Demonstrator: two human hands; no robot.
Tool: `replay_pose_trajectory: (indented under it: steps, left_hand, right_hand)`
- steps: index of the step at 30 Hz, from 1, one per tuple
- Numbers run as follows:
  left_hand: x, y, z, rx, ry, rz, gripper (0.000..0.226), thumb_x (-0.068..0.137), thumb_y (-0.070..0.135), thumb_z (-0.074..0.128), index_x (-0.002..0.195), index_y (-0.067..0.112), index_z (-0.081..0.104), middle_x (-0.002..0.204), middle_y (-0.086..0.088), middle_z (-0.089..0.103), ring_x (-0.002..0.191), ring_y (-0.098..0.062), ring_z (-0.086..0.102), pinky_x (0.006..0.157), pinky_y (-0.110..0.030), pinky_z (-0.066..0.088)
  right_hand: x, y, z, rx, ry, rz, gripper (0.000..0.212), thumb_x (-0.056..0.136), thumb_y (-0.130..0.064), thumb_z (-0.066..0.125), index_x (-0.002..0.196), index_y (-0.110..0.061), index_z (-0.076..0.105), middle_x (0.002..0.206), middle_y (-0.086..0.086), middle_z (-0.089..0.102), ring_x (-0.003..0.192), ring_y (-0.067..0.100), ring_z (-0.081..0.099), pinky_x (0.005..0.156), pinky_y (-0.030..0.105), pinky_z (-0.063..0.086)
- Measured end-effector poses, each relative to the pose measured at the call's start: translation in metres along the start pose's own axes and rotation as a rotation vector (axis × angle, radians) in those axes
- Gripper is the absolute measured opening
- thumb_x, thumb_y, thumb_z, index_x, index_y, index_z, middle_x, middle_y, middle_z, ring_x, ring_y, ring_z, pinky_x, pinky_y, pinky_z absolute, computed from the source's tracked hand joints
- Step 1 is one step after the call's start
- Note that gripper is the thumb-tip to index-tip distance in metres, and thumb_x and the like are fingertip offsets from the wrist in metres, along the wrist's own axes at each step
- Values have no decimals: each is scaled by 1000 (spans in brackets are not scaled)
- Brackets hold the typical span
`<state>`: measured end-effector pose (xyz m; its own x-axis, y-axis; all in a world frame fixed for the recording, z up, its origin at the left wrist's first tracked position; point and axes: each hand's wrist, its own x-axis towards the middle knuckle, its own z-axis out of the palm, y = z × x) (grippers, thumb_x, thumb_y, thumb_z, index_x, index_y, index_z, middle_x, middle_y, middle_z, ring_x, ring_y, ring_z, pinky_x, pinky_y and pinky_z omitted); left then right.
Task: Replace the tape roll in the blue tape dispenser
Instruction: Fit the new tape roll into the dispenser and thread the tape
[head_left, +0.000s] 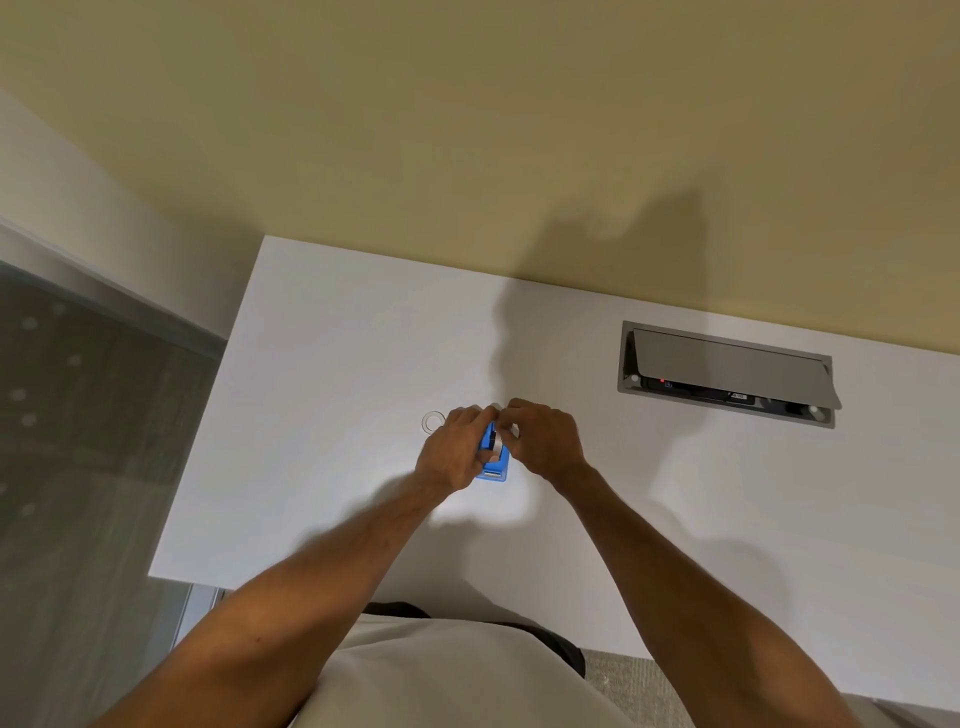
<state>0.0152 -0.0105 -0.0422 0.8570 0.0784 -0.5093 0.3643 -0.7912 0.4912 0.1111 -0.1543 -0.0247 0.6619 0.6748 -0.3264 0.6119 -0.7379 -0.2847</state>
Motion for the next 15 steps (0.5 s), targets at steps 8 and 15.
replay_pose_trajectory:
  steps: [8, 15]
  left_hand:
    - [1, -1, 1, -32, 32, 6, 56, 104, 33, 62, 154, 19, 45, 144, -5, 57, 138, -26, 51, 102, -43, 58]
    - [0, -2, 0, -41, 27, 22, 57, 104, 35, 63, 154, 16, 46, 145, -8, 58, 137, -28, 53, 109, -45, 55]
  right_hand:
    - [-7, 2, 6, 55, -26, -39, 33, 99, -46, 63, 123, -24, 69, 111, -4, 71, 81, 21, 72, 78, 34, 63]
    - [-14, -2, 16, 132, -17, 57, 34, 99, -35, 66, 130, -21, 64, 123, -3, 67, 90, 23, 73, 83, 33, 62]
